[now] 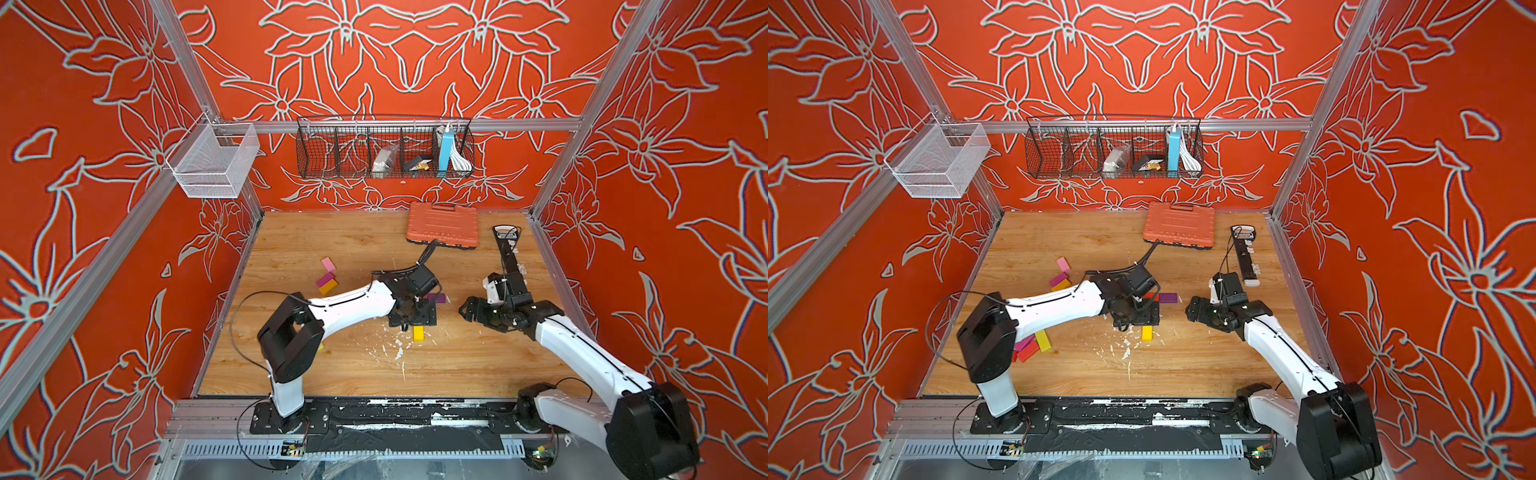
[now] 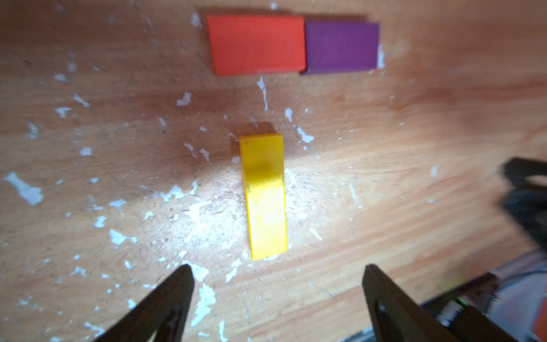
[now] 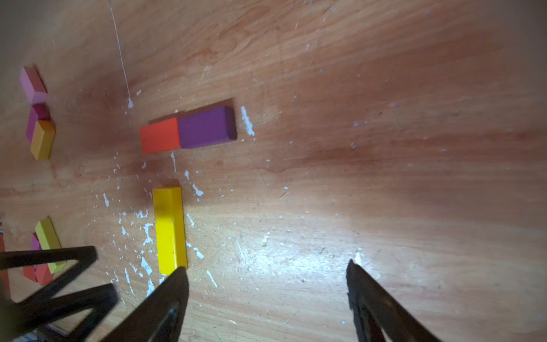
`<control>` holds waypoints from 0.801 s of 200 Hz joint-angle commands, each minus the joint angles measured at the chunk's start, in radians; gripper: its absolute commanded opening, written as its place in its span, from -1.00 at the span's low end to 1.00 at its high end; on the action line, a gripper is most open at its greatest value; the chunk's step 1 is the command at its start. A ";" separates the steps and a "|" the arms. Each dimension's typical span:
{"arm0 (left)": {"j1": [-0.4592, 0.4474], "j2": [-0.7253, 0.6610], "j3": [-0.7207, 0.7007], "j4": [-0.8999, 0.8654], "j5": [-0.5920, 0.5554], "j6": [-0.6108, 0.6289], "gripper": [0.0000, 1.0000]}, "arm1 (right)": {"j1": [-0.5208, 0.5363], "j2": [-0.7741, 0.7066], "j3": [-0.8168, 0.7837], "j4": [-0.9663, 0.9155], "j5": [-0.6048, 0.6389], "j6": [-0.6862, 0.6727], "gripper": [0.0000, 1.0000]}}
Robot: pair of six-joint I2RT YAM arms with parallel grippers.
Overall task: Assemble the letter c with building blocks
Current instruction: Place the building block at the center of the board, then assemble the building block at the center of the board.
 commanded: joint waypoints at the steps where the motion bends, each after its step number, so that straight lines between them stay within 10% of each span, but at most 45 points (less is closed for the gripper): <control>1: 0.080 -0.091 -0.059 0.015 0.032 0.039 0.95 | 0.077 0.040 0.041 -0.029 0.074 0.053 0.67; 70: 0.394 -0.283 -0.235 0.065 0.183 0.118 0.97 | 0.302 0.218 0.173 -0.049 0.203 0.151 0.57; 160: 0.557 -0.327 -0.302 0.070 0.266 0.180 0.97 | 0.497 0.565 0.462 -0.160 0.331 0.170 0.61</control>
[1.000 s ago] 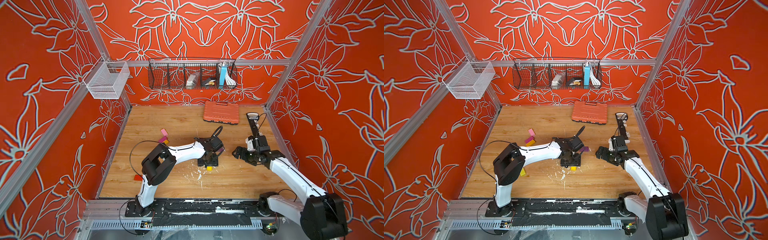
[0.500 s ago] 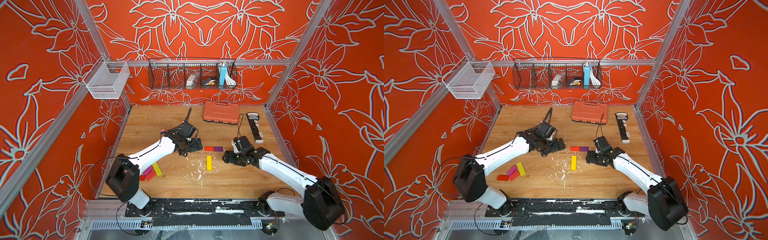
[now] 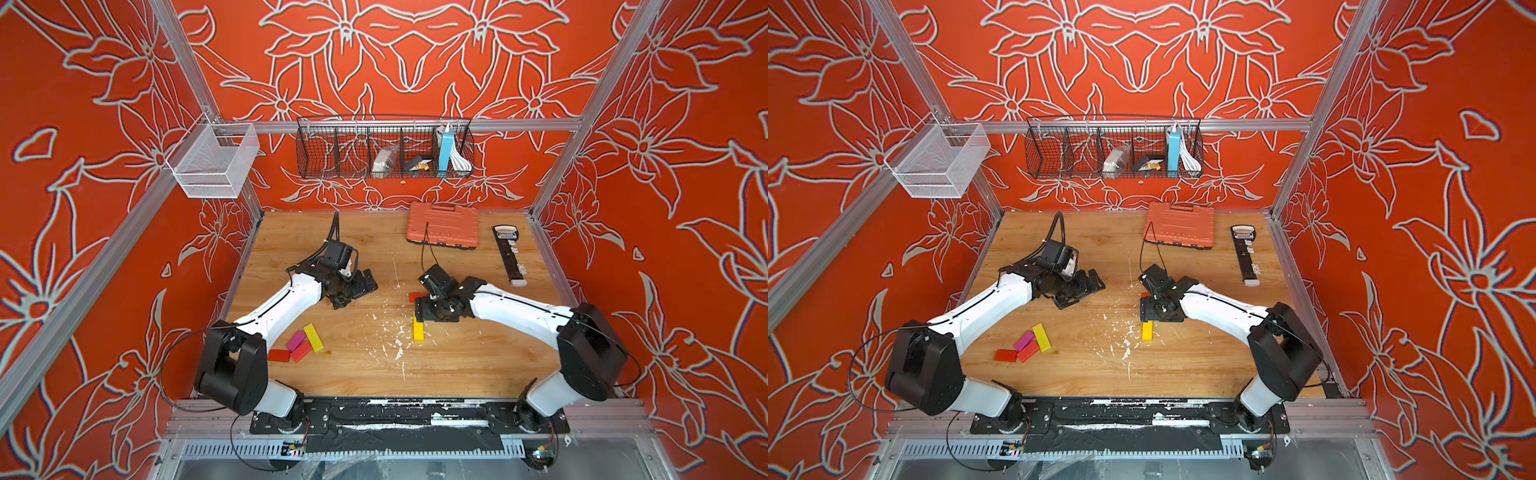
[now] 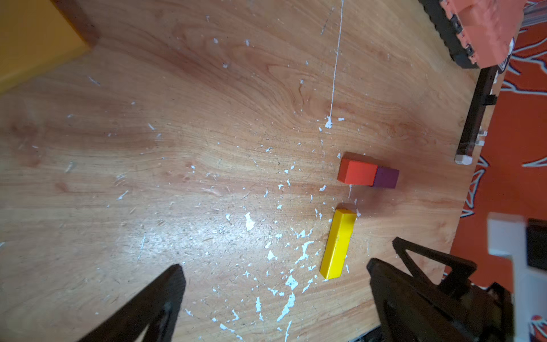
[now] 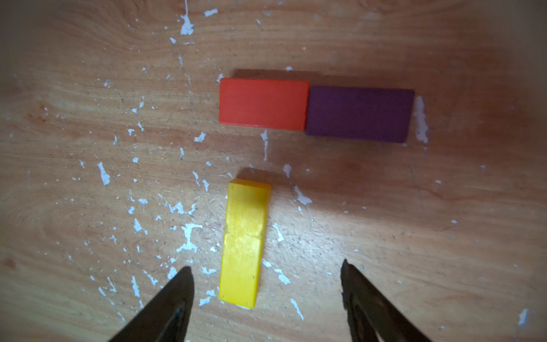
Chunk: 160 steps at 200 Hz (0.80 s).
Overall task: Assemble the letter c with building blocks
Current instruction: Assemble the building block at the center of the board.
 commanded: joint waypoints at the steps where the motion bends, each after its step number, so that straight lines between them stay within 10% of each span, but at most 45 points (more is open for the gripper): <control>1: 0.029 -0.027 -0.020 0.003 0.040 0.035 0.97 | 0.037 0.064 0.049 -0.069 0.064 0.019 0.60; 160: 0.089 -0.040 -0.062 0.003 0.072 0.063 0.97 | 0.090 0.196 0.081 -0.039 0.036 0.055 -0.08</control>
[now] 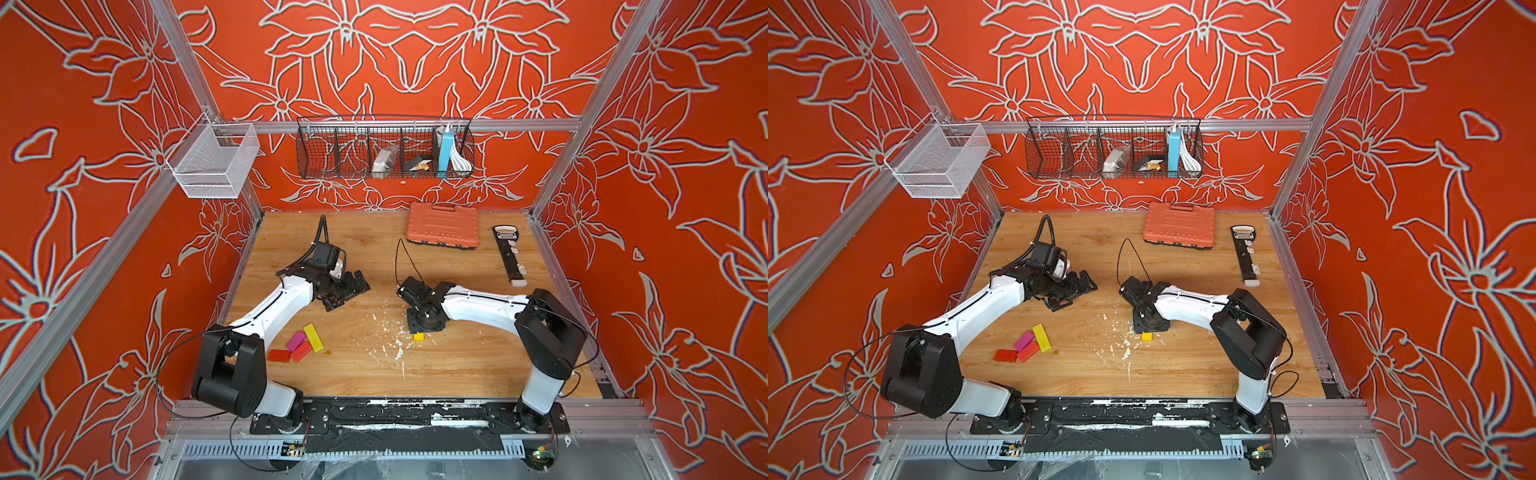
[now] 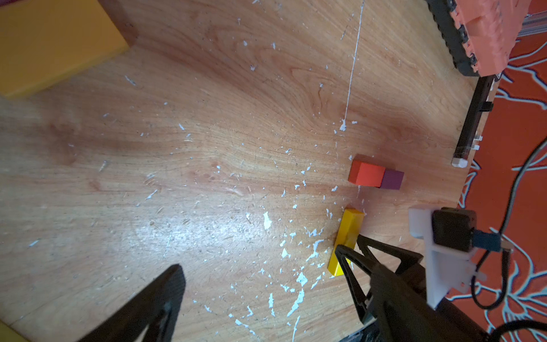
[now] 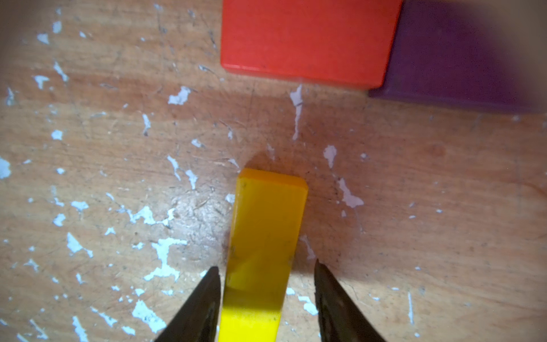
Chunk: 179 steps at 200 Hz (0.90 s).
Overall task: Assemble the letter c with building blocks
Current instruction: Assemble the building block at the center of the board.
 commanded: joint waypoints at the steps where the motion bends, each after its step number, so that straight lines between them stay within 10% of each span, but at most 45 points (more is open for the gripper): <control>1: 0.009 -0.022 -0.014 -0.001 0.007 0.016 0.97 | 0.006 0.020 0.021 -0.002 -0.005 0.008 -0.08; 67: 0.012 -0.014 -0.014 0.000 0.005 0.017 0.97 | 0.007 0.033 0.043 -0.003 -0.008 0.003 -0.48; 179: 0.012 -0.018 -0.018 -0.003 0.007 0.027 0.97 | 0.006 0.052 0.062 -0.007 0.034 0.079 -0.48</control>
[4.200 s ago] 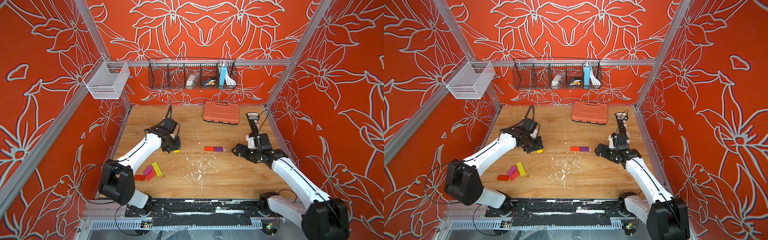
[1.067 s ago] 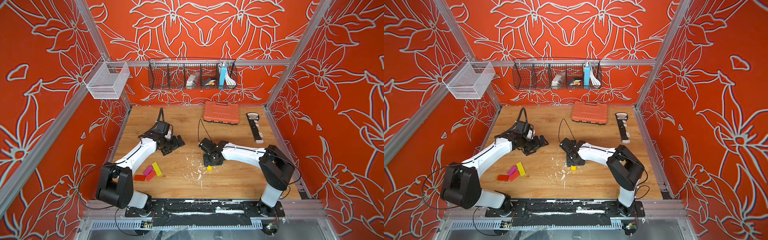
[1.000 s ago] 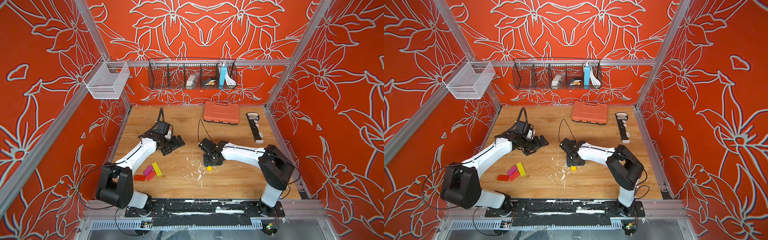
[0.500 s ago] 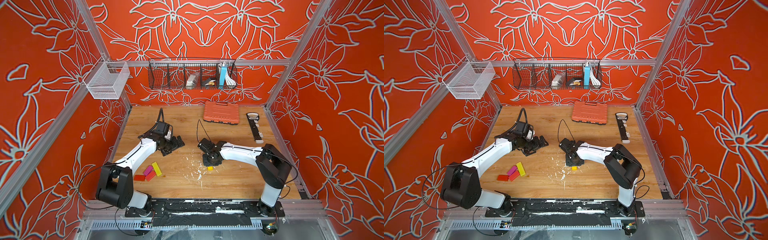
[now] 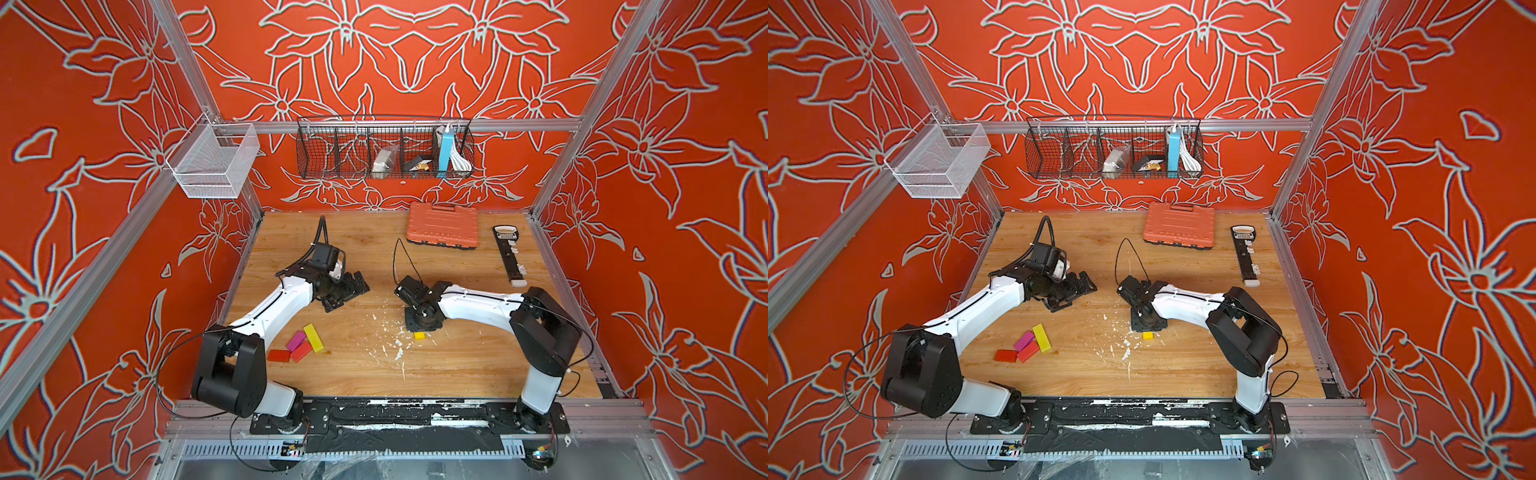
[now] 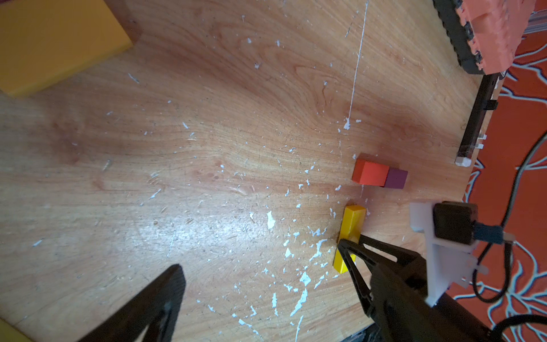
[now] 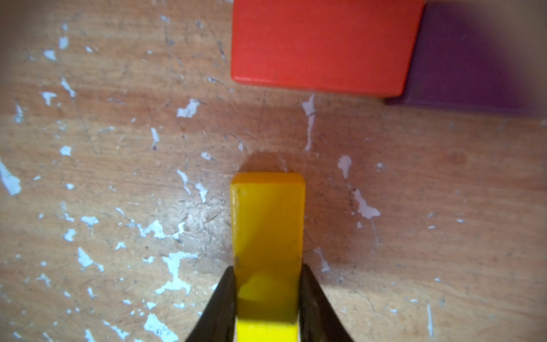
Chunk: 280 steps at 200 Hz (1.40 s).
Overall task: Assemble the letter c with building blocks
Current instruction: Assemble the building block at the center of the board.
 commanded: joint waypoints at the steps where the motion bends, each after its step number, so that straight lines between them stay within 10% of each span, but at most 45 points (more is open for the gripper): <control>1: 0.007 -0.017 -0.010 -0.005 0.006 0.019 0.97 | 0.005 0.024 0.033 -0.013 0.035 0.040 -0.48; 280: 0.014 -0.012 -0.018 0.000 0.014 0.030 0.97 | -0.020 0.092 0.073 -0.032 0.093 0.069 -0.47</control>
